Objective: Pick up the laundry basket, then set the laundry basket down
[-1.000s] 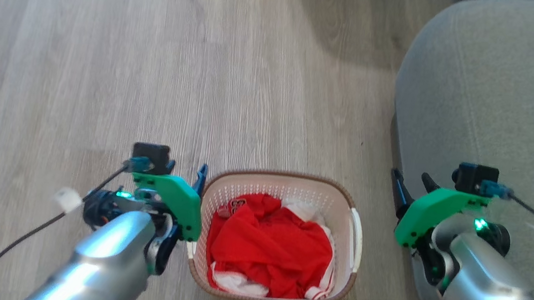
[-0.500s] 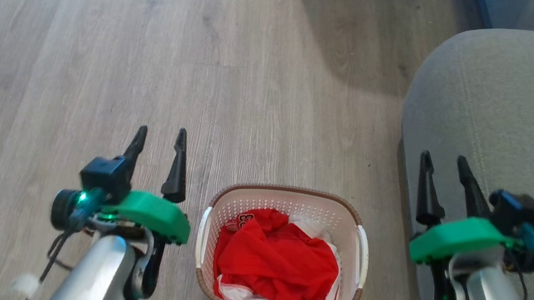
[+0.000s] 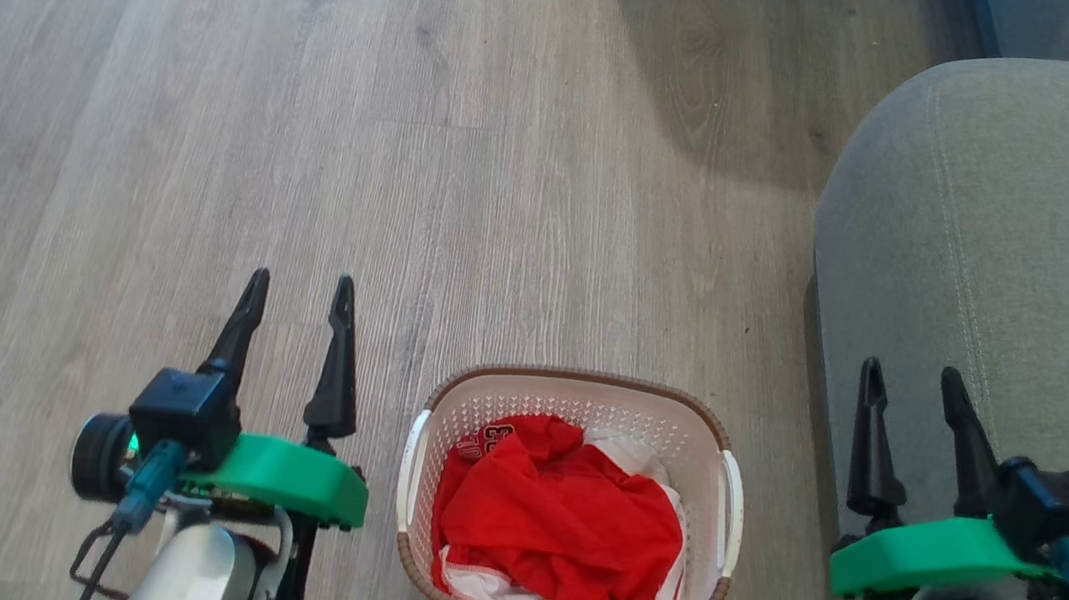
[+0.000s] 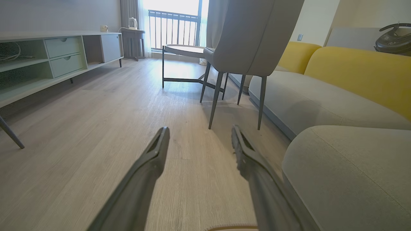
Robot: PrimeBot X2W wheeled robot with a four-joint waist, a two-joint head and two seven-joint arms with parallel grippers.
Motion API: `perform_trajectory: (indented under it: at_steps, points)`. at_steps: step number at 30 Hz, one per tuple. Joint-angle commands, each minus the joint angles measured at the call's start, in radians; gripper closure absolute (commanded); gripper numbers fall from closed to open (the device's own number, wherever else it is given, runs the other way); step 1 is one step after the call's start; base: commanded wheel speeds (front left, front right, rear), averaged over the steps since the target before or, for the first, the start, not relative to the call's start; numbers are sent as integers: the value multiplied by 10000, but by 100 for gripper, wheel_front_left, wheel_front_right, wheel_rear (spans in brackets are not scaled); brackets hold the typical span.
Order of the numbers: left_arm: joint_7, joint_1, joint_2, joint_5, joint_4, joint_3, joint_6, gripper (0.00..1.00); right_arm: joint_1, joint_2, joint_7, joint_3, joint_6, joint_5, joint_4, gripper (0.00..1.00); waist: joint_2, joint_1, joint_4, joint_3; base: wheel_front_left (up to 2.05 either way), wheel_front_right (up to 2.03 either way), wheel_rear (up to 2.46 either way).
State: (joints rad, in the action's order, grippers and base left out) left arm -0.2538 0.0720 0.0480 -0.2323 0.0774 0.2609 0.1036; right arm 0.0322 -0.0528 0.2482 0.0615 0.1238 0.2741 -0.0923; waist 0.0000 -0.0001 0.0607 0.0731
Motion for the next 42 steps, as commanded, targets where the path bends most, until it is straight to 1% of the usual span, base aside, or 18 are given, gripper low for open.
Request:
perform_trajectory:
  at_steps: [1, 5, 9, 18, 42]
  points:
    - [-79, 135, 24, -11, -489, -236, 73, 0, 163, 22, 135, 126, 69, 93, 497, 0, 0, 1, -7, 3, 0, 0, 0]
    - [-79, 114, 24, -71, -608, -211, 19, 0, 143, 23, 135, 32, 69, 184, 588, 0, 0, 1, -3, -5, 0, 0, 0]
    - [-80, 66, 23, -214, -678, -255, -184, 0, 141, 24, 135, 44, 69, 174, 576, 0, 0, 1, -6, -55, 0, 0, 0]
    - [-80, -20, 23, -479, -566, -399, -394, 0, 111, 25, 135, 30, 69, 265, 492, 0, 0, 1, 5, -138, 0, 0, 0]
    - [-80, -58, 22, -689, -392, -429, -447, 0, 174, 26, 135, 69, 69, 246, 379, 0, 0, 1, -64, -303, 0, 0, 0]
